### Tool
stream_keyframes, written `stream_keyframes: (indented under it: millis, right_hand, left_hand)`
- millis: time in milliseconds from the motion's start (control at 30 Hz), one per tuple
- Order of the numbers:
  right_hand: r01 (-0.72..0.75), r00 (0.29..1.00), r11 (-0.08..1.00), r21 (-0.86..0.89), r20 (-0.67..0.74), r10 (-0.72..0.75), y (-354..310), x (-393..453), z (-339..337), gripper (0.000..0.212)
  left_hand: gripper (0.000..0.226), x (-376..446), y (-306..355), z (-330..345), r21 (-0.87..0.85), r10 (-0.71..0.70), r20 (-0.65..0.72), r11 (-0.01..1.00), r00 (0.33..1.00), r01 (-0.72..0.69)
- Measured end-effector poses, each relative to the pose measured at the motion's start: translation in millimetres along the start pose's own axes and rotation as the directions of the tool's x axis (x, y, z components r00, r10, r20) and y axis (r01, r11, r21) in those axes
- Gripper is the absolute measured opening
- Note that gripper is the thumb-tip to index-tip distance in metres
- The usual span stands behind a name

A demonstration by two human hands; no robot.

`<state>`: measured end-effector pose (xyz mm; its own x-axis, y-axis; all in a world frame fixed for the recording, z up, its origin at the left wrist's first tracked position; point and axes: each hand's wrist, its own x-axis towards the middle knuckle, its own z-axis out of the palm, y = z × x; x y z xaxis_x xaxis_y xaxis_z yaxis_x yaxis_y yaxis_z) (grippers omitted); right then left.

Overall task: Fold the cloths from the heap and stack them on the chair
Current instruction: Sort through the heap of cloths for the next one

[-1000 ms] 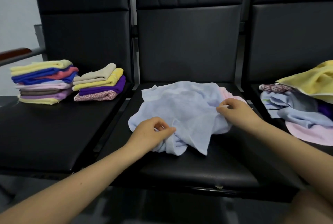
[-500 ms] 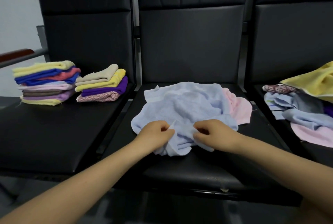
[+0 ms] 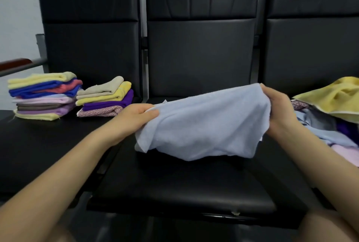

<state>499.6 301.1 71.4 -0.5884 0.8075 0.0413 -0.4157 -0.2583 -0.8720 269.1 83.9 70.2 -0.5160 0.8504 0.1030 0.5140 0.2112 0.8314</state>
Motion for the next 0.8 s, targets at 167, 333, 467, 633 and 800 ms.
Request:
stream_keyframes:
  millis: [167, 333, 467, 633, 800]
  right_hand:
    - [0.057, 0.965, 0.899, -0.434, -0.208, -0.161, 22.8, 23.5, -17.2, 0.019]
    - [-0.073, 0.987, 0.489, -0.869, -0.132, -0.087, 70.6, 45.2, -38.4, 0.034]
    - [-0.1, 0.993, 0.539, -0.836, -0.118, 0.002, 84.6, 49.4, -33.9, 0.029]
    - [-0.044, 0.995, 0.515, -0.856, 0.006, 0.095, 84.5, 44.3, -25.8, 0.031]
    - [0.083, 0.996, 0.375, -0.923, 0.09, 0.0, 78.7, 37.4, -19.9, 0.033]
  left_hand:
    - [0.024, 12.9, -30.4, -1.2, -0.302, -0.138, -0.019, 0.945, 0.99, 0.126]
    - [0.018, 41.6, -69.0, 22.8, -0.167, -0.293, -0.164, 0.949, 0.942, 0.266]
    - [0.021, 60.7, -82.2, 30.7, -0.136, -0.355, -0.228, 0.934, 0.907, 0.332]
    - [0.022, 72.2, -67.7, 62.8, -0.305, -0.356, -0.082, 0.898, 0.931, 0.317]
    - [0.025, 68.9, -48.6, 79.3, -0.369, -0.313, 0.029, 0.879, 0.949, 0.301]
